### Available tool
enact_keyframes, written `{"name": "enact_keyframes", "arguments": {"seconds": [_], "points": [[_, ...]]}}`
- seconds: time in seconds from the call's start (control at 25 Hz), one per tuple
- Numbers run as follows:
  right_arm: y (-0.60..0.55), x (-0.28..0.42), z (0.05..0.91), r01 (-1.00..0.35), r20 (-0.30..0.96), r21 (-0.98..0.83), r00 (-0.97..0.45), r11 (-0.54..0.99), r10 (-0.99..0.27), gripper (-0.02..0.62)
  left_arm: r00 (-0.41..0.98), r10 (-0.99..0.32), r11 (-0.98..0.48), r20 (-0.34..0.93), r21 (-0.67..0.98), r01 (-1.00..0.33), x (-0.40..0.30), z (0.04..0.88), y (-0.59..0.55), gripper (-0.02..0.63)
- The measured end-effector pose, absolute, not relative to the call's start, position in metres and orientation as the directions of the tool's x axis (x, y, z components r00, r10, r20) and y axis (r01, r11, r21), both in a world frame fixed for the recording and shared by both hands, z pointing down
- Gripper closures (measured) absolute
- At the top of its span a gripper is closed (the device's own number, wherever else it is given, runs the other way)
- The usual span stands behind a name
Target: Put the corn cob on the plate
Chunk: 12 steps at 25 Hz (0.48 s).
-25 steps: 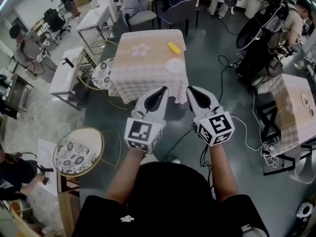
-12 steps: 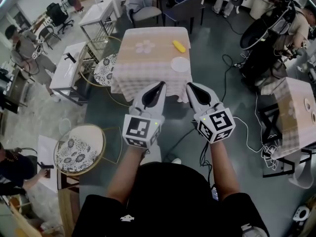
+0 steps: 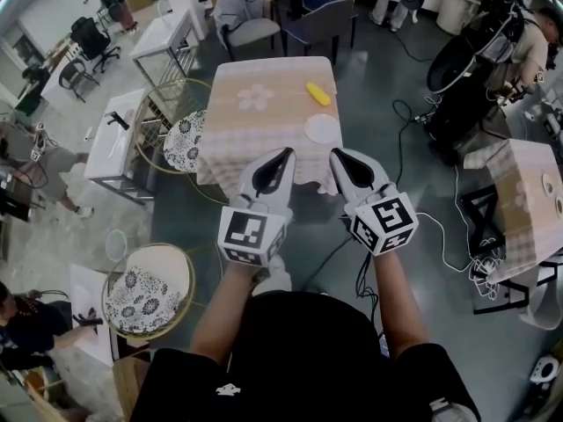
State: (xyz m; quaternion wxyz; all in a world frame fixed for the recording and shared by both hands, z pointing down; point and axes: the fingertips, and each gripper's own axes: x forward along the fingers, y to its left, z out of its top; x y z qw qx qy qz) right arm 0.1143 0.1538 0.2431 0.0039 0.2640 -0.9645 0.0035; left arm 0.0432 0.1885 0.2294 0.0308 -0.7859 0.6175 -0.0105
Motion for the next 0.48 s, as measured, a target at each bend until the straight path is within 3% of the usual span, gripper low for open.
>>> {"name": "enact_keyframes", "arguments": {"seconds": [0.48], "points": [[0.096, 0.063, 0.243, -0.562, 0.016, -0.02, -0.827, 0.827, -0.562, 0.595, 0.312, -0.95, -0.311, -0.009, -0.074, -0.948, -0.006, 0.227, 0.127, 0.598]]}}
